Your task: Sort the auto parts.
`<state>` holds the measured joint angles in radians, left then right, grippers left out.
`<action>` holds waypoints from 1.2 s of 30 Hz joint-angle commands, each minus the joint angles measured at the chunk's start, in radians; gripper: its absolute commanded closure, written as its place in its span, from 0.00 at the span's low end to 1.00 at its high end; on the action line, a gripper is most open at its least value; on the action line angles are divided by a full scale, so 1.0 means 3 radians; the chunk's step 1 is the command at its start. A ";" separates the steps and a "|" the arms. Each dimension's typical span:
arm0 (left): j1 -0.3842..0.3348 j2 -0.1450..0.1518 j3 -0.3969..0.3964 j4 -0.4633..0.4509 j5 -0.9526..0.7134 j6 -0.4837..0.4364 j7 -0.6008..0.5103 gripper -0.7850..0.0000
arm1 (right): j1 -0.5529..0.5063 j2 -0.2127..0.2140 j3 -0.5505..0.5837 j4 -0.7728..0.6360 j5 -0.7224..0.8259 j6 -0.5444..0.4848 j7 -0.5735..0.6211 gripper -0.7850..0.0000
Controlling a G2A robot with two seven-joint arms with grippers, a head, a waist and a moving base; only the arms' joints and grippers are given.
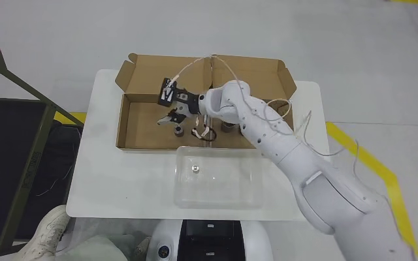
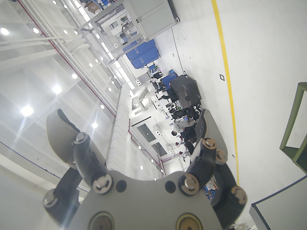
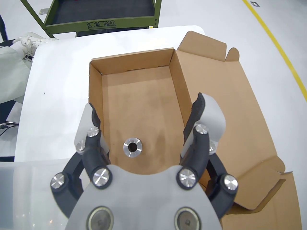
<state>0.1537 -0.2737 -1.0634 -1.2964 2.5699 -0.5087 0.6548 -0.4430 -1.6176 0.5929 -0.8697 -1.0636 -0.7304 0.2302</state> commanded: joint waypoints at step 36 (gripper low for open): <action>0.0000 0.0000 0.0000 0.0000 0.0000 0.0000 0.0000 0.00 | -0.2266 0.0941 0.1417 -0.2795 -0.0755 -0.0760 0.1051 0.00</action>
<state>0.1537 -0.2737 -1.0634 -1.2964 2.5699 -0.5087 0.6548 -1.1206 -1.3364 1.0219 -1.7099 -1.2880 -0.9561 0.5433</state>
